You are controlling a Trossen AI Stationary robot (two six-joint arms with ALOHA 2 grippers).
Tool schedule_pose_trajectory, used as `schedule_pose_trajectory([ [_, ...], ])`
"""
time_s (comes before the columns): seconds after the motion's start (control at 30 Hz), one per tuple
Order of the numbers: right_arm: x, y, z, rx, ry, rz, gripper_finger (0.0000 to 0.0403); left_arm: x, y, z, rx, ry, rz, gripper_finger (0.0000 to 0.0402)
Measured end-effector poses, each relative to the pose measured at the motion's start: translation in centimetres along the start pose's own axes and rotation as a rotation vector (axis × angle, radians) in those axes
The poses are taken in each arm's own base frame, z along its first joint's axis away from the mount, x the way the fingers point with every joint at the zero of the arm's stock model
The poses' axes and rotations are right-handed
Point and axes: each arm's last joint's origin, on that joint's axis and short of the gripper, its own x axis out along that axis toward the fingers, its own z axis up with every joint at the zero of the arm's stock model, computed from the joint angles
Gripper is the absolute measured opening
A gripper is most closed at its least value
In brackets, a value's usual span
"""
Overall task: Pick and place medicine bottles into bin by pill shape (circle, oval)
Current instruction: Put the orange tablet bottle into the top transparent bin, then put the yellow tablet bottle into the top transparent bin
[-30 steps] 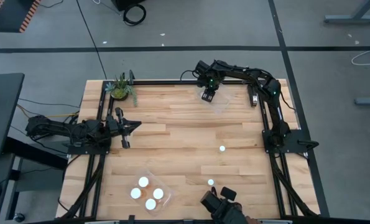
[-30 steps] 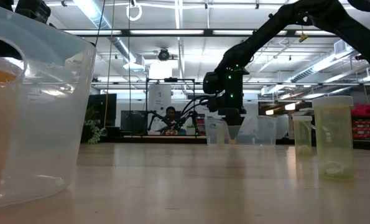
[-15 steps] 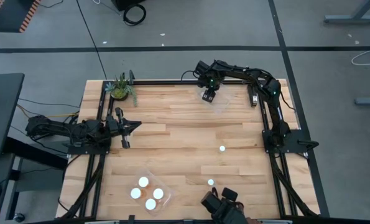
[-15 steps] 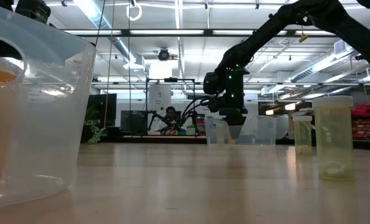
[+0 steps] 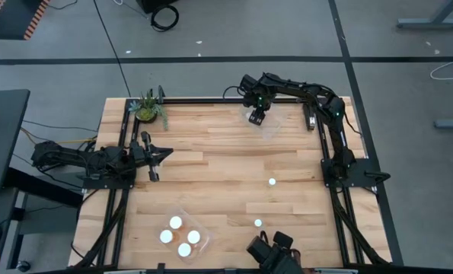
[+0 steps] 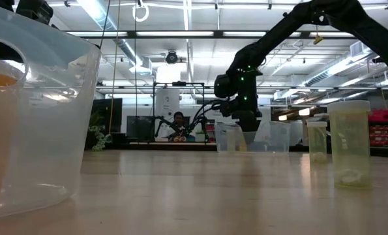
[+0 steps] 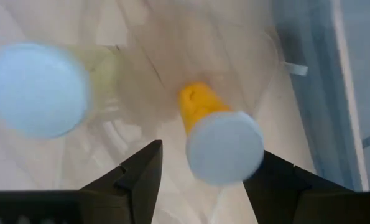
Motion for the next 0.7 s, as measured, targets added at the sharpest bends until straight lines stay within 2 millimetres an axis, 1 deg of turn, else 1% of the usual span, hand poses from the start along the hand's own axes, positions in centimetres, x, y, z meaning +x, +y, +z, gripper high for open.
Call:
schedule_pose_trajectory([
  [0.17,-2.5,0.2,-0.4,0.018,-0.051,-0.014,0.0215,0.0,0.0,0.0,0.000,0.000,0.000,0.0024],
  [0.37,-6.2,1.1,-1.2,0.034,-0.129,-0.033,0.0215,0.0,0.0,0.0,0.000,0.000,0.000,0.0035],
  [0.53,-8.7,3.4,-1.5,-0.010,-0.201,0.018,0.0214,0.0,0.0,0.0,0.000,0.000,0.000,0.0032],
  [0.7,-9.7,7.1,-1.5,-0.085,-0.231,0.060,0.0213,0.0,0.0,0.0,0.000,0.000,0.000,0.0024],
])
